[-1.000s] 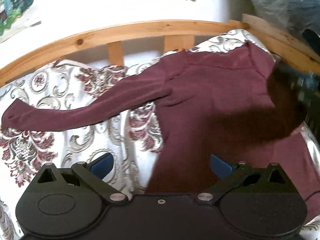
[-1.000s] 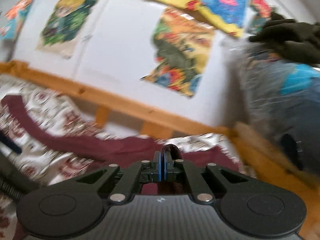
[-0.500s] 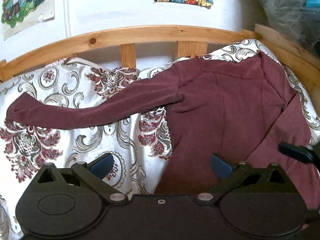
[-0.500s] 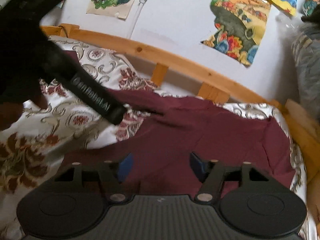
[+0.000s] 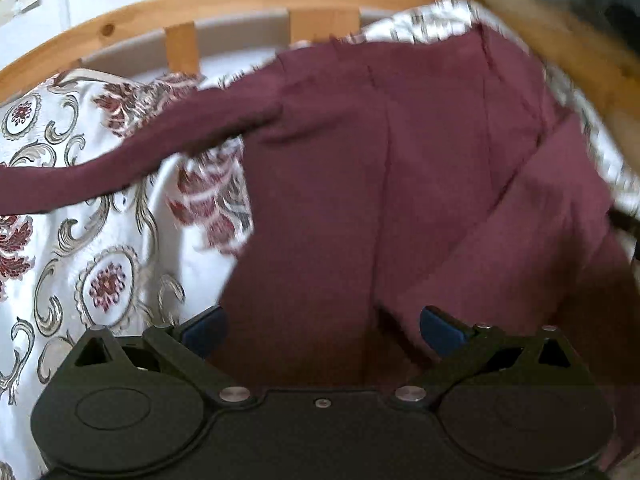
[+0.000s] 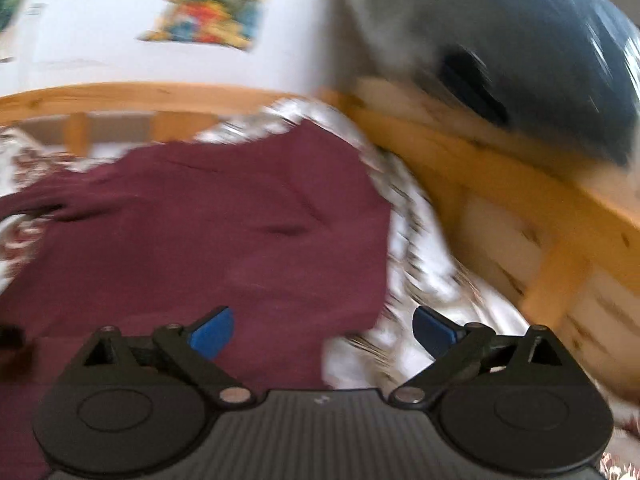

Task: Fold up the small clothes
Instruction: 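Carry the held sleeve across the shirt body with the right gripper and release, then reach the left gripper to the other sleeve cuff and close on it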

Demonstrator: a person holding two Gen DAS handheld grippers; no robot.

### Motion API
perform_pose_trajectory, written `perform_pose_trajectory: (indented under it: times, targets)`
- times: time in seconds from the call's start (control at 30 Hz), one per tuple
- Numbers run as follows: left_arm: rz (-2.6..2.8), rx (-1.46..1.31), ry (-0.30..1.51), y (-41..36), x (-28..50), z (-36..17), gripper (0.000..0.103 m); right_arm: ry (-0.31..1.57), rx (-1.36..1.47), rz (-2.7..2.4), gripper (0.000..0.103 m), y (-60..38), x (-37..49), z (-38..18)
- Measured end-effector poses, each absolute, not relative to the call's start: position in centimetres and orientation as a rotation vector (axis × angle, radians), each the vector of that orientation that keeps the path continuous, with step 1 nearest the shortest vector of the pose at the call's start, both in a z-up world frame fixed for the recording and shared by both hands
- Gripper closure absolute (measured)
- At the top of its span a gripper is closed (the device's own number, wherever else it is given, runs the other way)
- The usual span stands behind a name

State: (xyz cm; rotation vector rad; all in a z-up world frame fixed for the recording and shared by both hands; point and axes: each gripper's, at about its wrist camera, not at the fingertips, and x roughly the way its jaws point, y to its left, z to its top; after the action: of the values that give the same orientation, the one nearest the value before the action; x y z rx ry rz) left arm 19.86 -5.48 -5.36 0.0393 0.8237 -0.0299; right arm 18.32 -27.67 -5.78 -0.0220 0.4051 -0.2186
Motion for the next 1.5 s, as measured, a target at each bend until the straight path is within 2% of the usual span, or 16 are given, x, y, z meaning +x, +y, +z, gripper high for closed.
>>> perform_pose_trajectory:
  times: [0.17,0.3,0.47,0.67,0.83,0.97,1.07,1.23,1.37,1.5]
  targets:
    - [-0.004,0.116,0.867,-6.3,19.8,-6.9,0.001,0.428,0.001,-0.217,0.0,-28.4,18.2,-7.0]
    - [-0.041,0.047,0.857,-4.9,18.7,-5.9,0.001,0.426,-0.018,-0.195,0.0,-27.3,18.2,-7.0]
    - [0.019,-0.105,0.875,-0.2,17.8,-4.2,0.001,0.401,-0.017,-0.154,0.0,-25.6,17.4,-6.7]
    - [0.327,-0.115,0.788,7.4,16.3,-2.2,0.001,0.343,-0.045,-0.105,0.0,-23.5,16.4,-6.2]
    - [0.554,-0.041,0.669,13.4,17.8,-1.2,0.001,0.318,-0.058,-0.08,0.0,-22.0,16.1,-6.3]
    - [0.606,0.122,0.604,16.1,20.6,-0.6,0.001,0.333,-0.048,-0.056,0.0,-21.3,16.2,-7.0]
    - [0.576,0.266,0.632,17.6,22.8,-0.2,0.001,0.355,-0.049,-0.039,0.0,-20.8,16.5,-7.4]
    - [0.566,0.063,0.697,22.6,24.4,-0.3,0.001,0.384,-0.023,-0.006,0.0,-20.2,16.3,-8.2]
    - [0.577,0.109,0.619,22.6,24.0,0.4,0.001,0.4,-0.017,0.002,0.0,-19.6,17.0,-8.9]
    - [0.543,0.345,0.609,21.6,24.3,0.3,0.001,0.435,-0.006,-0.001,0.0,-19.7,17.3,-9.7]
